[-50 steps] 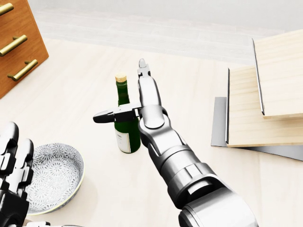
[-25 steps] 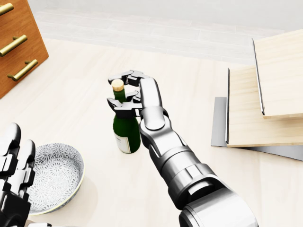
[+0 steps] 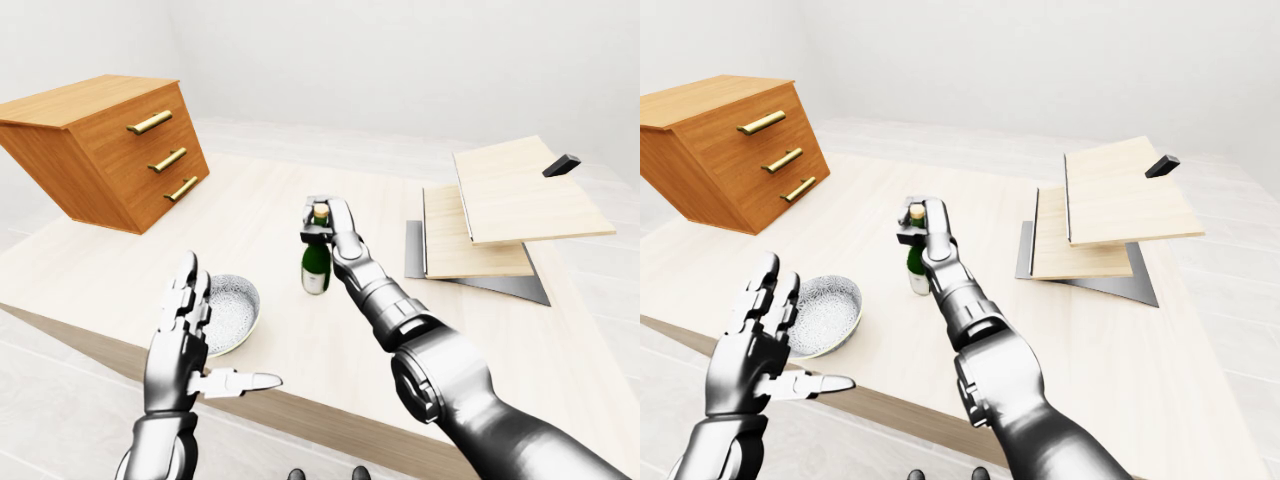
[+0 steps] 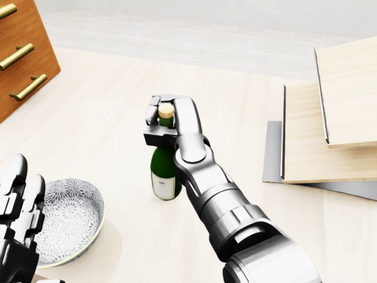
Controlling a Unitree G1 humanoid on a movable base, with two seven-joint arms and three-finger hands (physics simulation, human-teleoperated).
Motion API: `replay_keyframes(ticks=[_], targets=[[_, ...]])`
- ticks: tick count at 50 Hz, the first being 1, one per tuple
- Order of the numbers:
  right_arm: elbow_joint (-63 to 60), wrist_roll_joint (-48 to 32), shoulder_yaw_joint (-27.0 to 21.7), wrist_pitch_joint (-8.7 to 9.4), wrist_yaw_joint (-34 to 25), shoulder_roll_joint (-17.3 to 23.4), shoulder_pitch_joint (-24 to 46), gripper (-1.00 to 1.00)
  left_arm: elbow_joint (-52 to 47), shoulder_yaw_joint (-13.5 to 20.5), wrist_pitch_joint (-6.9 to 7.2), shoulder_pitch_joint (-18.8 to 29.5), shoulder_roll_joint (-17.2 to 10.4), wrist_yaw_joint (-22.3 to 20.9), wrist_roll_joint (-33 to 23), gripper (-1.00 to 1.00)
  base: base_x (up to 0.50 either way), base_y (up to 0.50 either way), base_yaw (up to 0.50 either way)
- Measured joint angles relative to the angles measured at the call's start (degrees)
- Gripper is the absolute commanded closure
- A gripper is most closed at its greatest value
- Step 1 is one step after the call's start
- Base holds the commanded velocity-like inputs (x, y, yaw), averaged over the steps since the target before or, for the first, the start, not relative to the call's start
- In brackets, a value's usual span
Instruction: Put the wine bottle on the wine rack.
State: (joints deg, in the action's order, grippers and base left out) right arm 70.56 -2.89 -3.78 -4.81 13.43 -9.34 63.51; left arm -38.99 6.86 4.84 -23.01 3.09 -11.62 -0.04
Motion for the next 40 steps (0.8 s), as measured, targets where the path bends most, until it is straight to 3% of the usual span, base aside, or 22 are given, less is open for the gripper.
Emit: replay_keyframes(ticks=[25, 34, 40], targets=[[-0.29, -0.68, 0.34, 0.77, 0.04, 1.53, 0.11, 1.00, 1.02, -0.62, -0.73, 0.33, -0.18, 0.13, -0.21, -1.00, 0.00, 0.00, 0.00], [-2.00, -0.48, 0.76, 2.80, -0.31, 3.13, 0.63, 1.00, 0.22, -1.15, -0.07, 0.14, -0.26, 0.42, -0.41, -1.00, 0.00, 0.00, 0.00], [-4.23, 0.09, 0.67, 5.40, -0.73, 5.04, 1.68, 1.00, -0.66, -1.76, 0.16, -0.07, -0.30, 0.67, -0.68, -1.00, 0.00, 0.00, 0.00]])
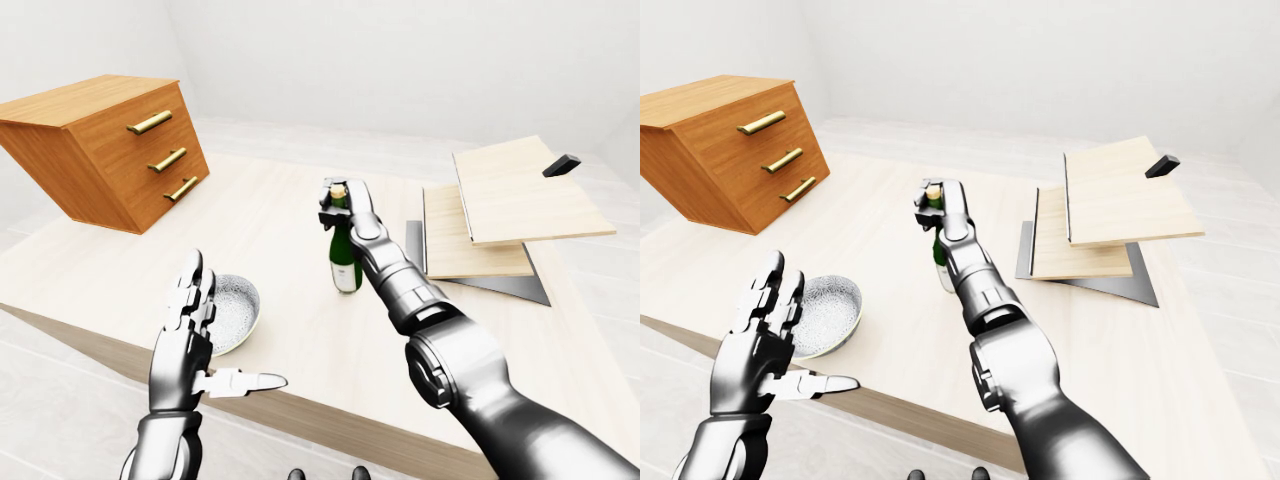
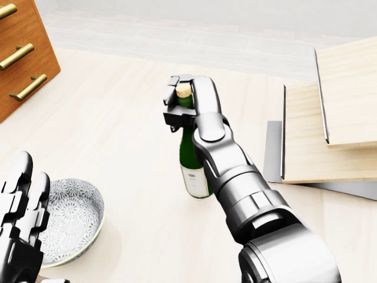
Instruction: Put the wine bottle on the wine rack.
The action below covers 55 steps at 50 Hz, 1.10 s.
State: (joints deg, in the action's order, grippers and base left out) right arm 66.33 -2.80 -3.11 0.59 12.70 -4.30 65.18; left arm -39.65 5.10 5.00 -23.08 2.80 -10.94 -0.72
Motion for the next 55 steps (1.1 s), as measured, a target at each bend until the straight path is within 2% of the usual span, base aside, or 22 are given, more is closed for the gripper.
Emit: replay_keyframes(ticks=[7, 28, 55], targets=[[-4.29, 1.09, -0.10, 4.41, -0.74, 2.37, 1.05, 1.00, -0.60, -0.87, 0.00, 0.11, -0.09, 0.50, -0.32, -1.00, 0.00, 0.00, 0.00], [-16.11, 9.23, -3.17, 4.41, -2.75, 10.69, 5.45, 1.00, 1.65, -1.47, -0.36, 1.16, -0.93, 1.16, 0.54, -1.00, 0.00, 0.00, 0.00], [-21.94, 20.73, -7.95, 4.41, -3.33, 25.45, 13.16, 1.00, -0.98, -3.28, 0.00, 0.99, -1.34, 2.36, -0.16, -1.00, 0.00, 0.00, 0.00]])
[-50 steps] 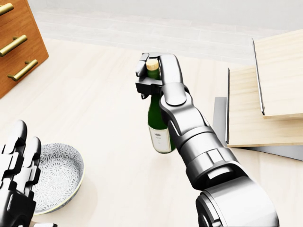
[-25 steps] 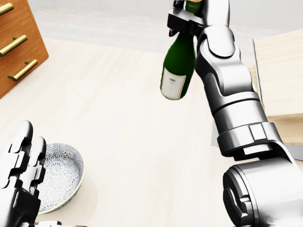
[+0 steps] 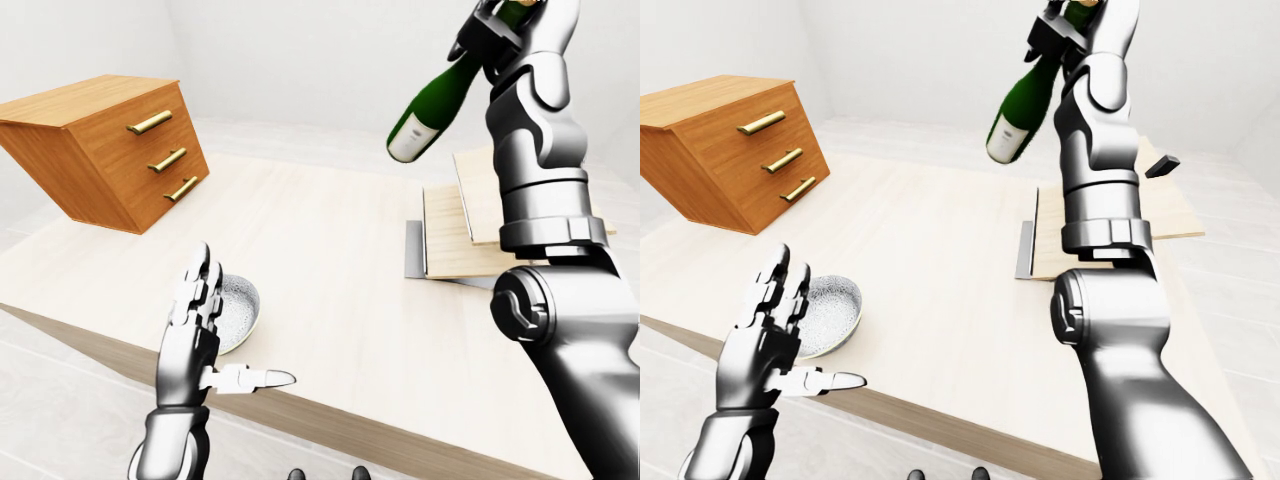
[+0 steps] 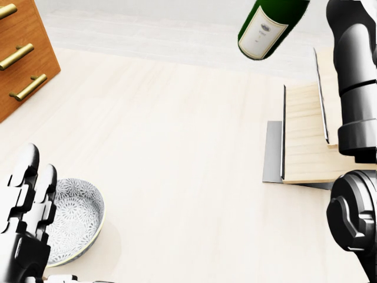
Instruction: Put the wine bottle on the wine rack.
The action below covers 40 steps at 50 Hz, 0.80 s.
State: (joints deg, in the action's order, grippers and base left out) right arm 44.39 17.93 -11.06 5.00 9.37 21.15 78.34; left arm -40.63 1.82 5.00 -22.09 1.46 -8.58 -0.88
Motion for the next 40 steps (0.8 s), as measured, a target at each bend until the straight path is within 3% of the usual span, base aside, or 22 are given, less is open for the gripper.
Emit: replay_keyframes(ticks=[40], targets=[[9.79, 7.54, -3.87, 0.00, -4.40, 19.36, 7.64, 1.00, -2.14, -0.57, 0.00, 0.20, -0.52, 0.71, -0.49, -1.00, 0.00, 0.00, 0.00]])
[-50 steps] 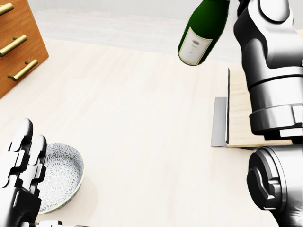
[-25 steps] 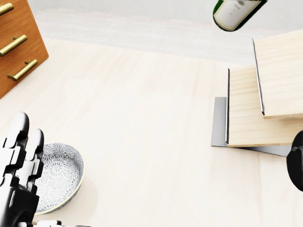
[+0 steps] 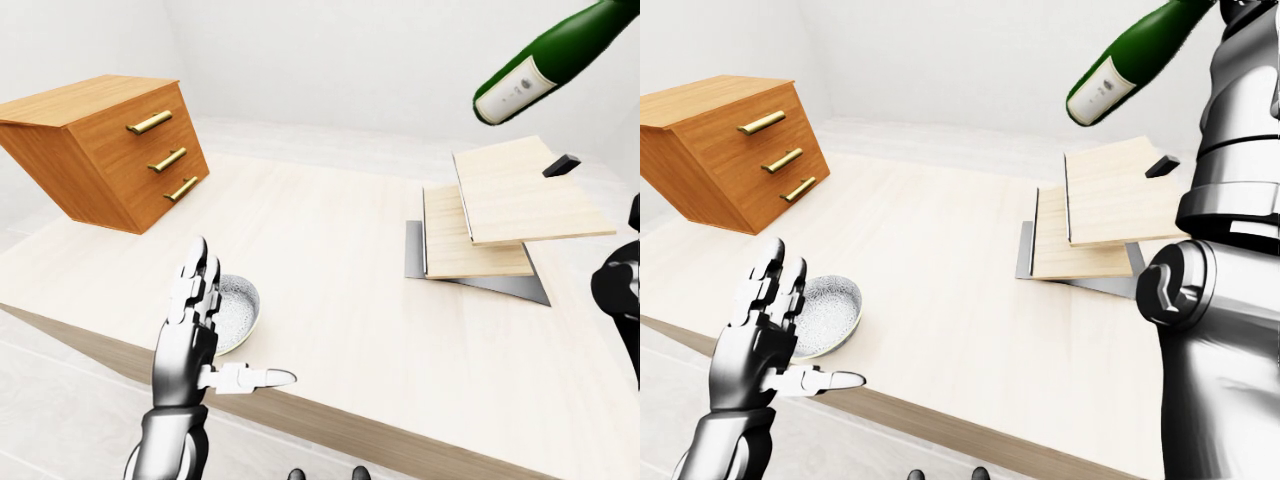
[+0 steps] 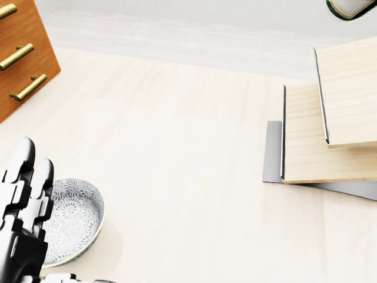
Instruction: Put the wine bottle on the wine rack.
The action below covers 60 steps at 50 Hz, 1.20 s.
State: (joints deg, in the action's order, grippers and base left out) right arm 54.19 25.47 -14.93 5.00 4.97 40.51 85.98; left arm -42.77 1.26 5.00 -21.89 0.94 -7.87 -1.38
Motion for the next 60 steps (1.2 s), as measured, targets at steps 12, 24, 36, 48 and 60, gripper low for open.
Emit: replay_keyframes(ticks=[12, 24, 36, 48, 60], targets=[[1.65, 3.22, -1.65, 0.00, -1.94, 5.02, -0.93, 1.00, -0.18, -0.67, 0.00, 0.45, -0.03, 0.39, -0.44, -1.00, 0.00, 0.00, 0.00], [1.75, 7.50, -3.09, 0.00, -3.08, 7.90, -3.99, 1.00, -0.17, -1.71, 0.00, 1.37, -0.28, 1.01, -1.05, -1.00, 0.00, 0.00, 0.00], [1.05, 14.28, -4.89, 0.00, -2.93, 9.60, -8.04, 1.00, 0.31, -2.76, 0.00, 2.03, -0.65, 1.58, -1.54, -1.00, 0.00, 0.00, 0.00], [1.11, 20.03, -5.62, 0.00, -2.69, 11.16, -12.09, 1.00, 0.96, -3.64, 0.00, 2.60, -0.98, 2.17, -1.88, -1.00, 0.00, 0.00, 0.00], [1.77, 23.45, -5.10, 0.00, -3.12, 11.74, -15.75, 1.00, 1.01, -4.31, 0.00, 2.89, -1.29, 2.65, -2.02, -1.00, 0.00, 0.00, 0.00]])
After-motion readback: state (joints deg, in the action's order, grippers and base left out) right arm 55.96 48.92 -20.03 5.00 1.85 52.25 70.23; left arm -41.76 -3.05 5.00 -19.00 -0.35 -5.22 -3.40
